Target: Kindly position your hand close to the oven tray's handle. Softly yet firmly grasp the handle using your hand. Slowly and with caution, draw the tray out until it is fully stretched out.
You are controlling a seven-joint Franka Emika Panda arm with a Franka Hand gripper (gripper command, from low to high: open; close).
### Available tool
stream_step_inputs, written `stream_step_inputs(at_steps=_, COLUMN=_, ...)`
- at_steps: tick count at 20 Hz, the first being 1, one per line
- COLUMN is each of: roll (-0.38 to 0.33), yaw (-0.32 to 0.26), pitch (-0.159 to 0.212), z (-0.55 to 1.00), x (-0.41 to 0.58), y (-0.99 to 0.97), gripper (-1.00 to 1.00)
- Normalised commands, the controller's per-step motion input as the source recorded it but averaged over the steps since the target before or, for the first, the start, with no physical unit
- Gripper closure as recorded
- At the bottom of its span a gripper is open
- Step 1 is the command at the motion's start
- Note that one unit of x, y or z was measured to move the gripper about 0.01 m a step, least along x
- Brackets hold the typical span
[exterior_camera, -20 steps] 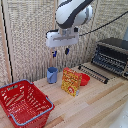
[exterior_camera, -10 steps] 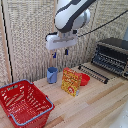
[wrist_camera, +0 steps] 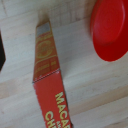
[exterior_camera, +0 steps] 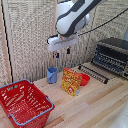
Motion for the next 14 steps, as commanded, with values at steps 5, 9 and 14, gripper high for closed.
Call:
stream_step_inputs(at_steps=5, roll=-0.356, yaw=0.111, pitch=-0.009, z=-0.10, x=0.000, y=-0.27, gripper=-1.00)
stream_step_inputs(at_steps=9, roll=-0.370, yaw=0.135, pitch=-0.002, z=-0.08, x=0.000, y=-0.18, gripper=-1.00)
stream_step_inputs(at_steps=14, roll=-0.366, yaw=0.175, pitch=0.018, z=-0.02, x=-0.002, y=-0.04, gripper=-1.00)
